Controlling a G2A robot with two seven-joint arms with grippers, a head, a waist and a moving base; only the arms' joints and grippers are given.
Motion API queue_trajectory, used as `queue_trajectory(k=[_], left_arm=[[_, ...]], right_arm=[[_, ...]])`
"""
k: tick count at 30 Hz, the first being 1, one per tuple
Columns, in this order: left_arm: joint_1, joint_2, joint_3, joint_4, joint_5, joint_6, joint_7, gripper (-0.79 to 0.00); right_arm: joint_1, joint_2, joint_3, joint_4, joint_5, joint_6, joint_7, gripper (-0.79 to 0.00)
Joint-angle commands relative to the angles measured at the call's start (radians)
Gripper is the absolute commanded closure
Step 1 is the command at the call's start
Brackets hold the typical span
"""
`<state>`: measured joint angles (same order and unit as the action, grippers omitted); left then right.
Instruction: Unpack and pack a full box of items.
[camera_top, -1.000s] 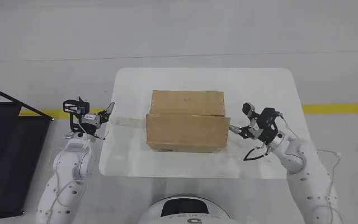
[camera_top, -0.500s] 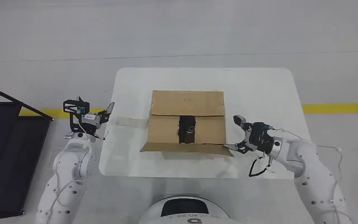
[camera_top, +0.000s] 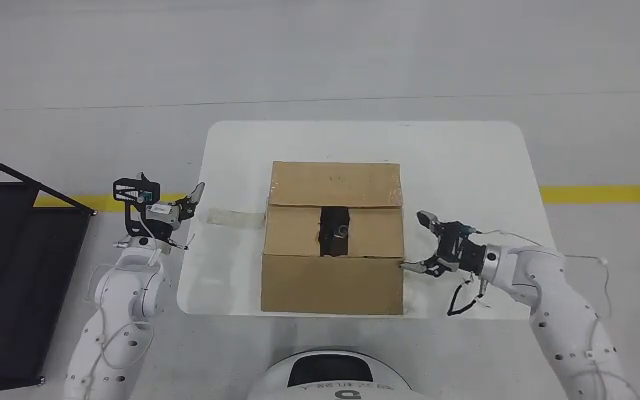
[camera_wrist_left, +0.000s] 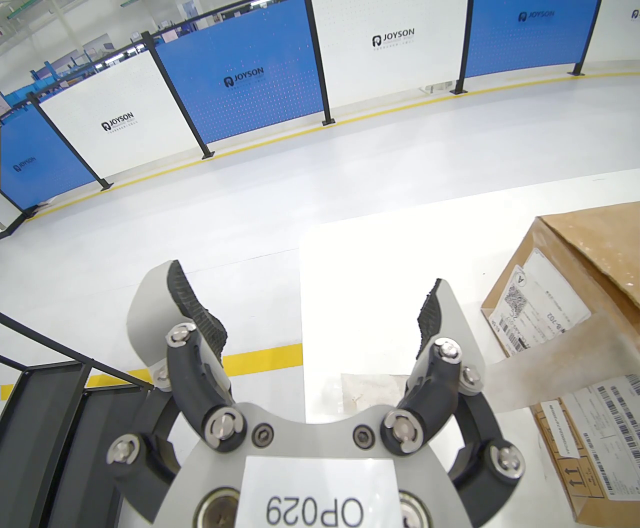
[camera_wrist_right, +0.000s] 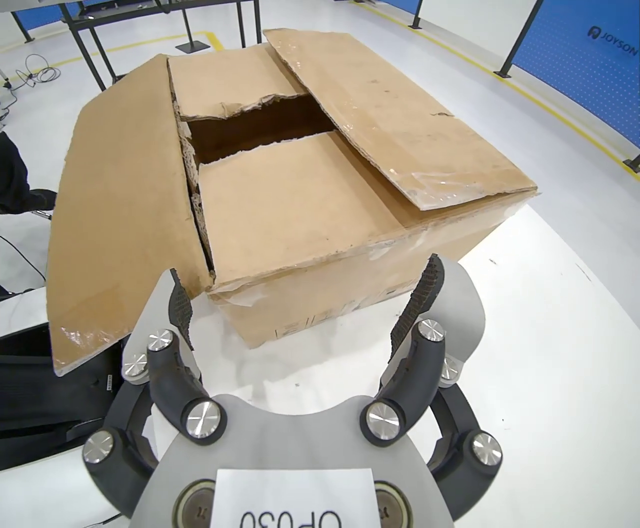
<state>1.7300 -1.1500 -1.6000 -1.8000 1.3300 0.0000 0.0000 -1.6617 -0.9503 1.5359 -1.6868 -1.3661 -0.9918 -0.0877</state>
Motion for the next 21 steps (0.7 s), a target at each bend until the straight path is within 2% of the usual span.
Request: queue_trajectory(k=[1,3,7,11,21], left_arm=[[0.0,0.0,0.0,0.0,0.0,0.0,0.0,-0.785],[0.0,0.0,0.0,0.0,0.0,0.0,0.0,-0.785],[0.0,0.0,0.0,0.0,0.0,0.0,0.0,-0.785],[0.0,0.0,0.0,0.0,0.0,0.0,0.0,-0.785],[0.0,0.0,0.0,0.0,0.0,0.0,0.0,-0.785]], right_arm=[[0.0,0.0,-0.002,-0.001,0.002,0.012,-0.004,-0.785],[-0.004,0.0,0.003,-0.003,0.004,0.017,-0.026,-0.785],[-0.05,0.004,0.057,-0.014,0.021,0.007,-0.207,-0.785],[-0.103,0.005,0.105,-0.036,0.002,0.051,-0.33,-0.785],[-0.112,0.001,0.099,-0.033,0.027,0.118,-0.282,-0.785]])
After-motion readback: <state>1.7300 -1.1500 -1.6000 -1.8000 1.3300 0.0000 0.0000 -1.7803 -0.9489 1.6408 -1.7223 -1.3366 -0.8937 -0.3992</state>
